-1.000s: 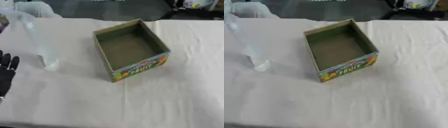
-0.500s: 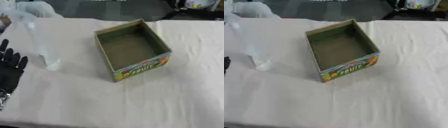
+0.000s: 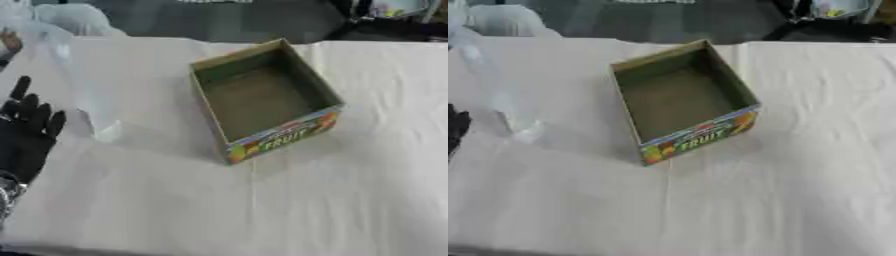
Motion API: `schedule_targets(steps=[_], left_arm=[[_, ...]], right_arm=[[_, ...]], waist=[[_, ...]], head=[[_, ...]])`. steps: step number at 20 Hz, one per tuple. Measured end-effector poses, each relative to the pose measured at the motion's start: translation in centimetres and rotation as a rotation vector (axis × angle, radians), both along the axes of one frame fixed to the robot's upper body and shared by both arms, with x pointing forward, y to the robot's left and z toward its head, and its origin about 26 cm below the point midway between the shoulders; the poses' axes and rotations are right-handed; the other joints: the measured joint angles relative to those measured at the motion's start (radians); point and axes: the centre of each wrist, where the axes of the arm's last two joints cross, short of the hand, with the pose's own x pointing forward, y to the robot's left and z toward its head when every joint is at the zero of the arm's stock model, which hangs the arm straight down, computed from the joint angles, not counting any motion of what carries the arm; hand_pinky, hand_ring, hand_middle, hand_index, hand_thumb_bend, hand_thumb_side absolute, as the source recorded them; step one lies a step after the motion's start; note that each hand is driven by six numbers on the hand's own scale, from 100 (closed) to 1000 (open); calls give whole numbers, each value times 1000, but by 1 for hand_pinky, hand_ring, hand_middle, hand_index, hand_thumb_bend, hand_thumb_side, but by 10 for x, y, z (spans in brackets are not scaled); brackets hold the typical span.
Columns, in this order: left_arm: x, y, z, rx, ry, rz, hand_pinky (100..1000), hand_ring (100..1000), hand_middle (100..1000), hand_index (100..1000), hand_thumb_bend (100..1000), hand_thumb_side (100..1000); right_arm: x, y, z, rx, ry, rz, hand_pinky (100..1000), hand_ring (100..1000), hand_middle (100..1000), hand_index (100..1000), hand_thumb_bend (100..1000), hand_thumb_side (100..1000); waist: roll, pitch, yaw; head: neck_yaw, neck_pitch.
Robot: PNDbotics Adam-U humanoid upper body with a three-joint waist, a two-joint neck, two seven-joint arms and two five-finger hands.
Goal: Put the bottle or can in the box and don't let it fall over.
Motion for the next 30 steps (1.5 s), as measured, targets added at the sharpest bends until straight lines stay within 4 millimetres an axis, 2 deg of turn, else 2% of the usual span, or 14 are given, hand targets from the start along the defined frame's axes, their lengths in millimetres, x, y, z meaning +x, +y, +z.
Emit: schedule_targets(steps=[17, 30], left_arm=[[8, -11, 22, -78, 24, -32, 119, 100, 167, 1000, 666, 722], [19, -13, 29, -103, 38, -41, 105, 100, 156, 1000, 663, 727]], right_arm=[[0, 0, 0, -2, -2, 4, 803, 894, 1000, 968, 100, 741], [0, 0, 0, -3, -3, 5, 804, 895, 1000, 969, 100, 743]], waist=[[-6, 1, 0], [-11, 10, -10]], head=[[12, -5], [12, -8]])
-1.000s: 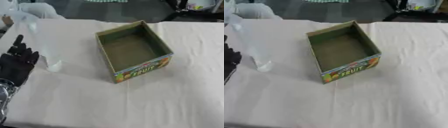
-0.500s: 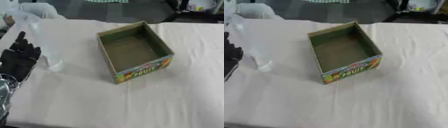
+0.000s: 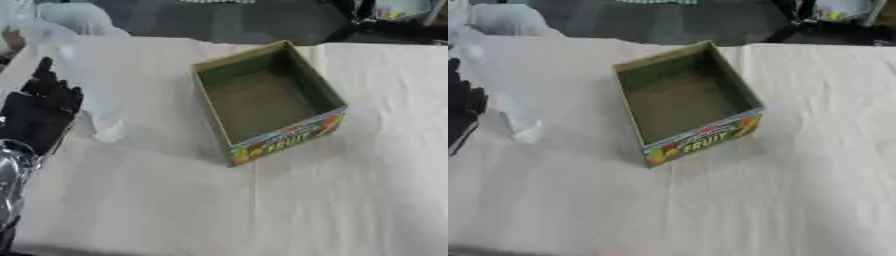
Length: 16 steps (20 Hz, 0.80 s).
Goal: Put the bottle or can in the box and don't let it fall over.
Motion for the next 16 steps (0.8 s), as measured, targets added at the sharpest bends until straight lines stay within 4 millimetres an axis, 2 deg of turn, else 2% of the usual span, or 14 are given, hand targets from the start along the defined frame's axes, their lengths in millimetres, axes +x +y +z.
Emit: schedule_targets(steps=[16], left_arm=[[18, 2, 6, -33, 4, -1, 100, 100, 152, 1000, 664, 723]], right_arm=[[1, 1, 1, -1, -5, 10, 805, 897, 1000, 970, 100, 748]], waist=[[-1, 15, -10]], head=[[1, -10]])
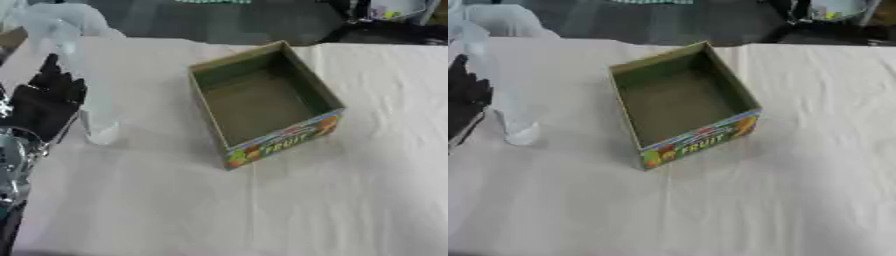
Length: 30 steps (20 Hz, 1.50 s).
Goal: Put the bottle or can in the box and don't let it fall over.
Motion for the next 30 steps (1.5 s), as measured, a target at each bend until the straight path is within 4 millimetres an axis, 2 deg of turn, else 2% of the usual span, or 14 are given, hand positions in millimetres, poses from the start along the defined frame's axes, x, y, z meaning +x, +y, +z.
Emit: schedule_targets(steps=[9, 18, 30], left_arm=[[0, 4, 3, -7, -13, 36, 107, 100, 158, 1000, 667, 721], [2, 5, 16, -5, -50, 48, 105, 100, 161, 1000, 667, 719], [15, 11, 25, -16, -48, 64, 100, 100, 147, 1000, 656, 721]], right_arm=[[0, 1, -1, 3, 4, 5, 805, 897, 1000, 971, 100, 746], [1, 2, -2, -2, 4, 13, 805, 897, 1000, 971, 100, 745], [1, 2, -1, -2, 3, 14, 805, 898, 1000, 971, 100, 745]], waist=[[-1, 2, 0], [-1, 5, -1], [-5, 13, -10]], head=[[0, 0], [4, -4], [11, -15]])
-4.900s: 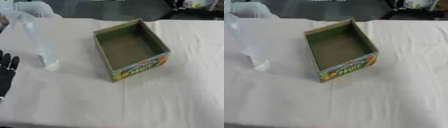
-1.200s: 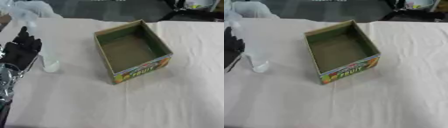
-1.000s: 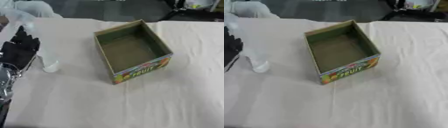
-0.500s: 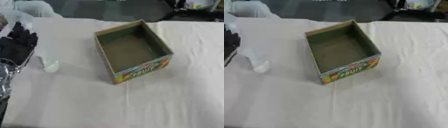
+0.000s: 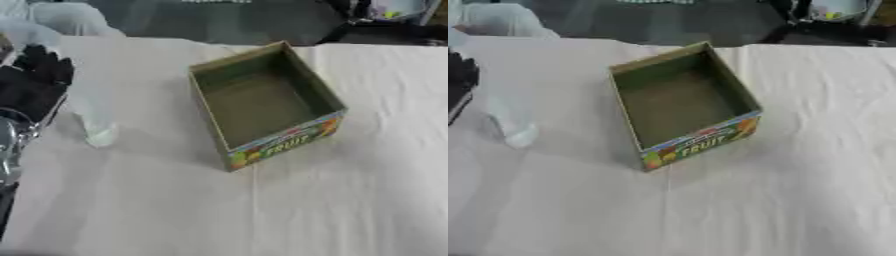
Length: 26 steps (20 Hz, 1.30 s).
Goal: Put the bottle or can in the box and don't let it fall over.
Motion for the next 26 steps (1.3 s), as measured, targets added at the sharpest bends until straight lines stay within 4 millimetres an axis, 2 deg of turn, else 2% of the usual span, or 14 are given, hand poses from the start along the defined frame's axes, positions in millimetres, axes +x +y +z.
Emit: schedule_targets(steps=[8, 17, 26], left_arm=[[1, 0, 6, -13, -21, -14, 139, 113, 179, 988, 650, 724], [-13, -6, 41, 34, -131, -53, 166, 161, 203, 984, 650, 722], [-29, -26, 75, 85, -232, -140, 213, 204, 229, 993, 652, 722]], right_arm=[[0, 0, 1, -1, -3, 2, 806, 898, 1000, 971, 100, 745], [0, 0, 1, -2, -1, 4, 806, 898, 1000, 971, 100, 741], [1, 1, 1, -3, 1, 6, 806, 897, 1000, 971, 100, 736]], waist=[[-2, 1, -1], [5, 0, -1], [10, -10, -3]], head=[[2, -2], [-6, -1], [-48, 16]])
